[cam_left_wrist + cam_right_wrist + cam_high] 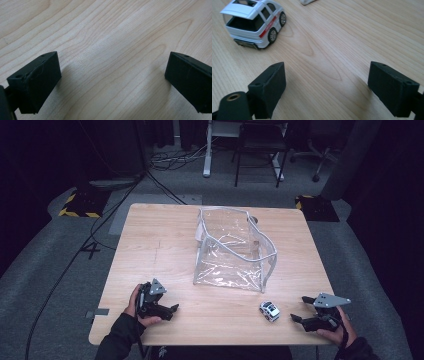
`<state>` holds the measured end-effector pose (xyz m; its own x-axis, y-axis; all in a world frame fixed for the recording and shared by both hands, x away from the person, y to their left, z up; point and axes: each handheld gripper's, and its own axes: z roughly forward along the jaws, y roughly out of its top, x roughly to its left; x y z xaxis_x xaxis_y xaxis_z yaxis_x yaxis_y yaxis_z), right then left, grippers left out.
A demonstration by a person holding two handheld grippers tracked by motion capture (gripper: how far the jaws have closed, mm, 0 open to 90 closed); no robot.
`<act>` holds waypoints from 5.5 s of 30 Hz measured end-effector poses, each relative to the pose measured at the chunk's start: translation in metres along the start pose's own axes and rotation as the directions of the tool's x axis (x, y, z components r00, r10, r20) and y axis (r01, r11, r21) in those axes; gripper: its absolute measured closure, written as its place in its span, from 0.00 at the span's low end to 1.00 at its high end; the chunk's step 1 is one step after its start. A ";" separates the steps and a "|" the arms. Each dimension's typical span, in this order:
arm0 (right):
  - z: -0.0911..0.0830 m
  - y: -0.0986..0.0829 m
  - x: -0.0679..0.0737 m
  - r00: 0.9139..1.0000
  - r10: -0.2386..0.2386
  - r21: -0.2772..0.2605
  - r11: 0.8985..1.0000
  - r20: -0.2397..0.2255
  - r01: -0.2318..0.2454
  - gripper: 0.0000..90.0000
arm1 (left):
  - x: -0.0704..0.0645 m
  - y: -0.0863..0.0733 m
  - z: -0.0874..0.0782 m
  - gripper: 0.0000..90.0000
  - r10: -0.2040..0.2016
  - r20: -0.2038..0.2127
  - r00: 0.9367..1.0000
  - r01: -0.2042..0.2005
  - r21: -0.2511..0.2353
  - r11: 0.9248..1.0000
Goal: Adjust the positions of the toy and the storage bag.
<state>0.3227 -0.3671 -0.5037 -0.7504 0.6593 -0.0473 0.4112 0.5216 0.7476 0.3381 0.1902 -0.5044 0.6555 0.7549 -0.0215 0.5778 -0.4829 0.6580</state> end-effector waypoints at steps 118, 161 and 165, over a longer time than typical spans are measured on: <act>0.044 0.040 -0.045 0.962 0.200 -0.033 0.980 0.184 -0.197 0.53 | 0.001 0.000 0.000 0.01 0.006 0.003 1.000 -0.006 0.003 1.000; 0.040 0.037 -0.049 0.968 0.197 -0.095 0.978 0.154 -0.184 0.54 | 0.001 -0.001 -0.002 0.01 0.007 0.006 1.000 -0.007 0.009 1.000; 0.041 0.038 -0.049 0.968 0.195 -0.085 0.979 0.156 -0.184 0.54 | 0.001 -0.001 -0.001 0.01 -0.004 0.012 1.000 0.004 0.003 1.000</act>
<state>0.3962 -0.3572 -0.5005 -0.5653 0.8249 -0.0035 0.4964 0.3437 0.7972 0.3372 0.1921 -0.5044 0.6591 0.7513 -0.0335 0.5819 -0.4813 0.6555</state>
